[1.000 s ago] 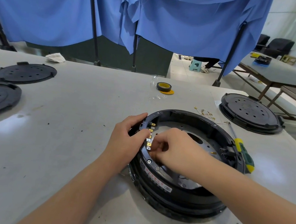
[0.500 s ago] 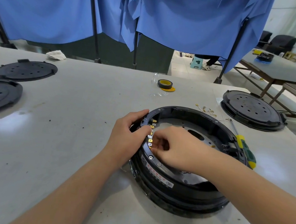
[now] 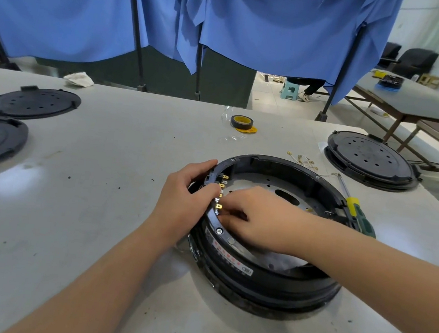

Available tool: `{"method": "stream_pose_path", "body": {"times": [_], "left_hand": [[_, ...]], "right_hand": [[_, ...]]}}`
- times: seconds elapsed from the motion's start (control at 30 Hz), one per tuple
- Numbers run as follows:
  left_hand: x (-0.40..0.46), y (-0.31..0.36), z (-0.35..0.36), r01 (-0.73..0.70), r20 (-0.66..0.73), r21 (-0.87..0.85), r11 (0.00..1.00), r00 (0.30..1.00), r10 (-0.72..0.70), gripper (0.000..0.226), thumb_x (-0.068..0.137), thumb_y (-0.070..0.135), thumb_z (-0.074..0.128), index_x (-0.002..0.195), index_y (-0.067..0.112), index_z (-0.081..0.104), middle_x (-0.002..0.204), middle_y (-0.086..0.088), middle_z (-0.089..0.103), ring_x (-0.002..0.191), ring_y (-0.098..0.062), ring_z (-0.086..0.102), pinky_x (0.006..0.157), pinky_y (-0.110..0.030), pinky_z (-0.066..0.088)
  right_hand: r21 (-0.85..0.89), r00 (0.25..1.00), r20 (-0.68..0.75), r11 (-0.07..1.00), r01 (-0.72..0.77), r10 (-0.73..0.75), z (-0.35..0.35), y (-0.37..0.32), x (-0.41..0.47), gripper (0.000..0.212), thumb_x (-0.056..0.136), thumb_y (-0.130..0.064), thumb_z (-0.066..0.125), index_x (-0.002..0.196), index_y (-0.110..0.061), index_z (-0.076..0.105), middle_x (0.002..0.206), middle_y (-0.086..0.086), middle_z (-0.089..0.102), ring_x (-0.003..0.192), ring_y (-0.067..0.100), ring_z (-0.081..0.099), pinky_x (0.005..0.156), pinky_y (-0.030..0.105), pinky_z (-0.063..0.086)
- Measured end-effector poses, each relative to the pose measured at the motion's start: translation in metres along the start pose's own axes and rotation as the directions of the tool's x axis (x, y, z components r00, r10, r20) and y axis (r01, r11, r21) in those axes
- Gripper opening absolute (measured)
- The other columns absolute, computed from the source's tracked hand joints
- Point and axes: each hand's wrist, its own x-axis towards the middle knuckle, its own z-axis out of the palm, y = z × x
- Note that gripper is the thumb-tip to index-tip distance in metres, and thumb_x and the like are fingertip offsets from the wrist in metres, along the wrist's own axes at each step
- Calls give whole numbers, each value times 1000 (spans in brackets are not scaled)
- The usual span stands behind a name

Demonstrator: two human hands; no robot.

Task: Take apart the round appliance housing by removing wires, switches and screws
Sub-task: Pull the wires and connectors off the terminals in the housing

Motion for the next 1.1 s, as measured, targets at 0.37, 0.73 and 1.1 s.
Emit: {"method": "stream_pose_path", "body": {"times": [0.37, 0.73, 1.1], "left_hand": [[1, -2, -1, -7, 19, 0, 1000, 1000, 7, 47, 81, -1, 62, 123, 20, 63, 116, 4, 68, 105, -7, 64, 97, -35, 51], [2, -5, -2, 5, 26, -27, 1000, 1000, -4, 47, 80, -2, 63, 120, 23, 65, 115, 3, 69, 106, -12, 64, 98, -40, 50], [1, -7, -1, 15, 36, -52, 999, 999, -14, 48, 73, 14, 64, 120, 23, 65, 111, 4, 70, 103, -11, 66, 94, -39, 52]], "right_hand": [[8, 1000, 18, 1000, 15, -15, 2, 5, 3, 39, 94, -22, 53, 63, -35, 34, 63, -15, 41, 61, -2, 42, 57, 11, 30], [28, 1000, 30, 1000, -2, 1, 2, 5, 3, 38, 93, -22, 54, 62, -34, 36, 62, -11, 45, 60, 3, 44, 55, 14, 30], [-123, 991, -13, 984, 131, -134, -14, 5, -9, 21, 88, -36, 61, 91, -16, 64, 103, 1, 50, 94, 18, 47, 83, 30, 39]]}}
